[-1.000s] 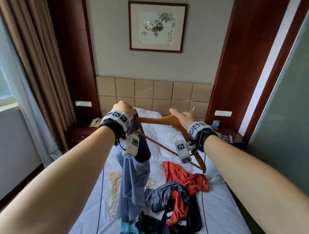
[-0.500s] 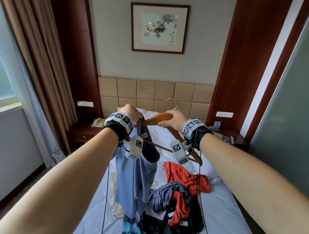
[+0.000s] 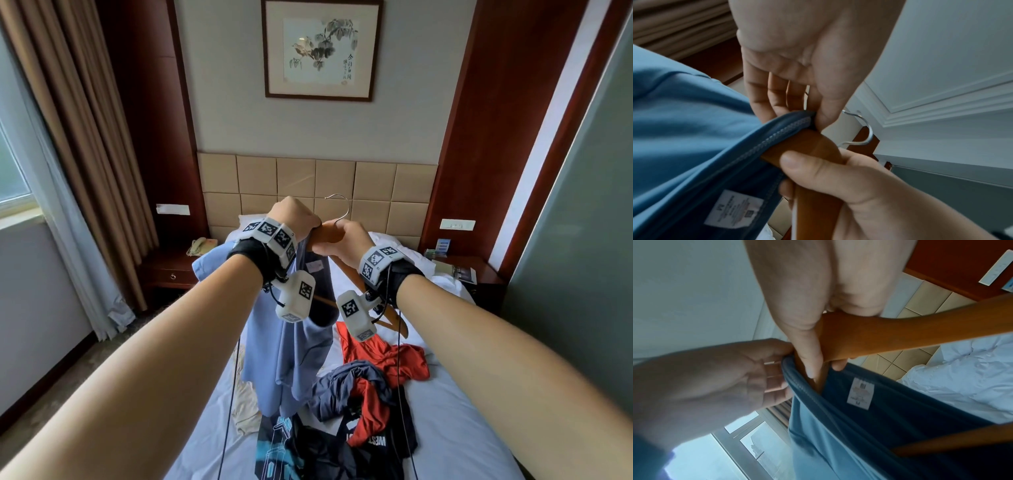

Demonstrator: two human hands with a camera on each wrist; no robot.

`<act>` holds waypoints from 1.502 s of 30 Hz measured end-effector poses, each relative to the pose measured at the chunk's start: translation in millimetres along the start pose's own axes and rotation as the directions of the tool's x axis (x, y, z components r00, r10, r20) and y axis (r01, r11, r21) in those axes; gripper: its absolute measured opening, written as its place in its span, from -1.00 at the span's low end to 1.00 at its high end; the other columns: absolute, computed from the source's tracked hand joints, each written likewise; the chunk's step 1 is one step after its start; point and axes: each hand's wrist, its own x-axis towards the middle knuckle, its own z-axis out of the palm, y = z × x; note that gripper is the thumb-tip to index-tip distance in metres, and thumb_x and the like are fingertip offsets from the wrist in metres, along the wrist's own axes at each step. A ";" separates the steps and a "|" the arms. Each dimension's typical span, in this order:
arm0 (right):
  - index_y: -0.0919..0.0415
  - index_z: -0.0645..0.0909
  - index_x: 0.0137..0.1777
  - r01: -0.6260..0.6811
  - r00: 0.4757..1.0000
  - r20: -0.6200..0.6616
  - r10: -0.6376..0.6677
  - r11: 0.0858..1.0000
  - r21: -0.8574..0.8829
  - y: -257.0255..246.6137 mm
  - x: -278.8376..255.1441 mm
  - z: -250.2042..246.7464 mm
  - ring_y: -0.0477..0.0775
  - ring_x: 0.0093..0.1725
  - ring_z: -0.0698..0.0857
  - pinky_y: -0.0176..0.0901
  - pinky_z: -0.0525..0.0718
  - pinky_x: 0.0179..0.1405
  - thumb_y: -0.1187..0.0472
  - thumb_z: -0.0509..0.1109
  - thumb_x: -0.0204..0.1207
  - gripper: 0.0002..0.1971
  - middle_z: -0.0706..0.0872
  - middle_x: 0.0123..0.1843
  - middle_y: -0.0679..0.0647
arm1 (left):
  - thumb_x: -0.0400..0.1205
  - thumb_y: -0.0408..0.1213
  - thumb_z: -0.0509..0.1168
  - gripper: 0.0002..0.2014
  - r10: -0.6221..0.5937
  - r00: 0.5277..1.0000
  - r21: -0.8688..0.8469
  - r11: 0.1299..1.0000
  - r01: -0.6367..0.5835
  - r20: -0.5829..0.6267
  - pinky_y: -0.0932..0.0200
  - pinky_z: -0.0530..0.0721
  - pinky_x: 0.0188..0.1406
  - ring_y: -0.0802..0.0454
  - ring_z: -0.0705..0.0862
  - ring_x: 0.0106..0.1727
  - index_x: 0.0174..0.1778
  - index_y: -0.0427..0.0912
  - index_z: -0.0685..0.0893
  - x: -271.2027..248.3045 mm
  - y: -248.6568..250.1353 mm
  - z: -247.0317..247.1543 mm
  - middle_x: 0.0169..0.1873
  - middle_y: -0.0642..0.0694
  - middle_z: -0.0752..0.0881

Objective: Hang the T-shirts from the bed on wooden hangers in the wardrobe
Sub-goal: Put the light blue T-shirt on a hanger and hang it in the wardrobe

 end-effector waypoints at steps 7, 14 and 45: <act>0.01 0.53 -0.33 0.016 0.999 -0.031 -0.020 0.993 -0.119 4.8 -26.3 -16.4 -0.03 -0.36 0.61 -0.39 0.46 -0.49 0.31 0.57 0.37 -0.73 0.64 -0.38 -0.06 | 0.61 -0.12 0.35 -0.75 0.169 0.983 0.028 0.985 -0.172 0.076 0.03 0.74 -0.13 -0.10 0.74 -0.16 -0.08 -0.23 0.84 -24.0 24.7 21.2 -0.12 -0.17 0.82; -0.12 0.52 -0.29 -0.006 0.998 -0.065 -0.001 0.994 -0.114 29.1 -49.1 -49.2 -0.06 -0.29 0.63 -0.35 0.47 -0.37 0.39 0.49 0.32 -0.66 0.66 -0.34 -0.10 | 0.67 0.21 0.18 -0.55 0.312 0.905 0.095 0.931 -0.352 0.290 -0.03 0.58 0.04 -0.17 0.64 -0.03 -0.10 -0.11 0.75 -49.8 39.6 48.0 -0.15 -0.13 0.73; 0.17 0.67 0.12 -0.226 0.900 0.430 0.067 0.917 0.330 42.2 -127.9 -177.2 0.20 -0.04 0.78 0.25 0.69 0.30 0.32 0.34 0.60 -0.84 0.79 -0.07 0.18 | 0.36 0.46 0.35 -0.32 0.108 0.975 -0.067 0.993 -0.096 0.196 0.12 0.64 -0.22 -0.02 0.70 -0.28 -0.22 -0.19 0.80 -126.8 133.7 79.7 -0.34 -0.11 0.77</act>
